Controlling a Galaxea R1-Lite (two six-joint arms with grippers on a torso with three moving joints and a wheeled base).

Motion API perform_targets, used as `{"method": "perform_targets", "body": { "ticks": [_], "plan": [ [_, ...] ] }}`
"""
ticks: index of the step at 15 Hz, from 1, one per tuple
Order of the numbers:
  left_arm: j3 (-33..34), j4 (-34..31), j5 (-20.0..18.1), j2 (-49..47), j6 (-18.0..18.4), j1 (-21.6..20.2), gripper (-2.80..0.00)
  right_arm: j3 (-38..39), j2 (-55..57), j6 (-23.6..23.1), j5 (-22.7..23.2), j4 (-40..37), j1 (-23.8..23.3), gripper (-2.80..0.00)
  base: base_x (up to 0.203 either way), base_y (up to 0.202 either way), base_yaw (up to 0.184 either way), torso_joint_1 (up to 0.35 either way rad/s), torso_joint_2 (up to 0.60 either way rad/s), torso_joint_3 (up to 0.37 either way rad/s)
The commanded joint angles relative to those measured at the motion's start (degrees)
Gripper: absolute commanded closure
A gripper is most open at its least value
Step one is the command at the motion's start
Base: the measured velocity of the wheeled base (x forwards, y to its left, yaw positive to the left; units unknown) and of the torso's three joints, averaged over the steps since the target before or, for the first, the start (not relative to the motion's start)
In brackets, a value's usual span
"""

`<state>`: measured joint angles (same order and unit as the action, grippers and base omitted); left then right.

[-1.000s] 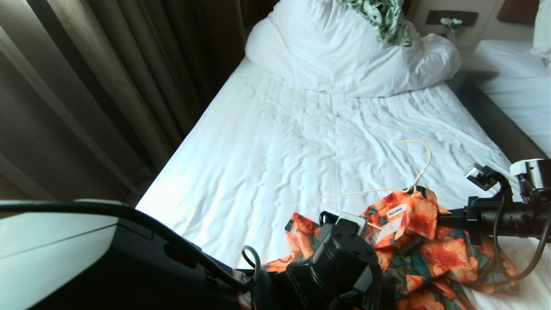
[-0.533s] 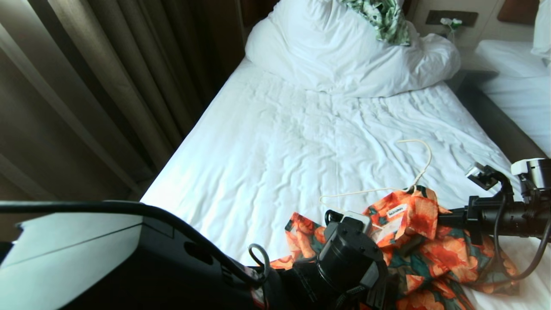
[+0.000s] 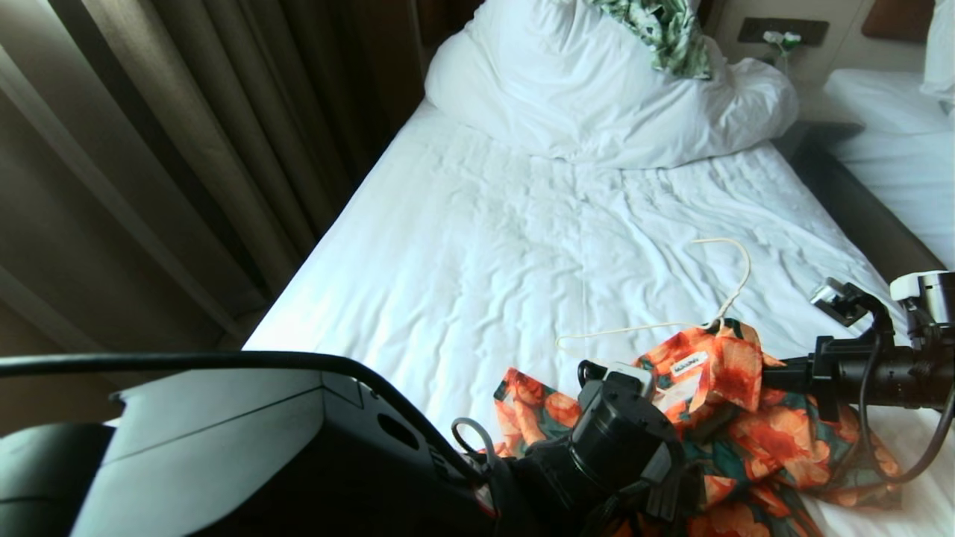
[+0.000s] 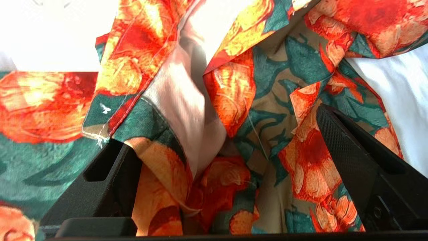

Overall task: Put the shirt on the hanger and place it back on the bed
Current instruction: Hook the other side of the shirt onto the hanger

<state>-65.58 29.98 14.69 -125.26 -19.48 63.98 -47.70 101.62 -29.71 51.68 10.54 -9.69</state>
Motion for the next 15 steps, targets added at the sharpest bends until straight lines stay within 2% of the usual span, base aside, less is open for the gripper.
{"method": "perform_targets", "body": {
  "ticks": [1,8,9,15],
  "plan": [
    [-0.4,0.2,0.1,-0.7,-0.1,-0.1,-2.8,0.0,0.0,-0.2,0.3,0.1,0.0,0.0,0.0,0.0,0.0,0.0,0.0,0.0],
    [-1.9,0.5,0.1,-2.0,0.0,-0.9,-2.8,0.1,-0.5,-0.2,0.4,0.1,-0.3,0.0,0.0,0.0,0.0,0.0,0.0,0.0],
    [-1.9,0.5,0.1,-2.1,0.0,-0.9,0.0,0.2,-0.5,-0.2,0.4,0.0,-0.3,0.0,0.0,0.0,0.0,0.0,0.0,0.0],
    [-1.9,0.6,0.1,-2.0,0.0,-1.3,0.0,0.3,-0.6,-0.3,0.4,0.0,-0.5,0.0,0.0,0.0,0.0,0.0,0.0,0.0]
  ]
}}
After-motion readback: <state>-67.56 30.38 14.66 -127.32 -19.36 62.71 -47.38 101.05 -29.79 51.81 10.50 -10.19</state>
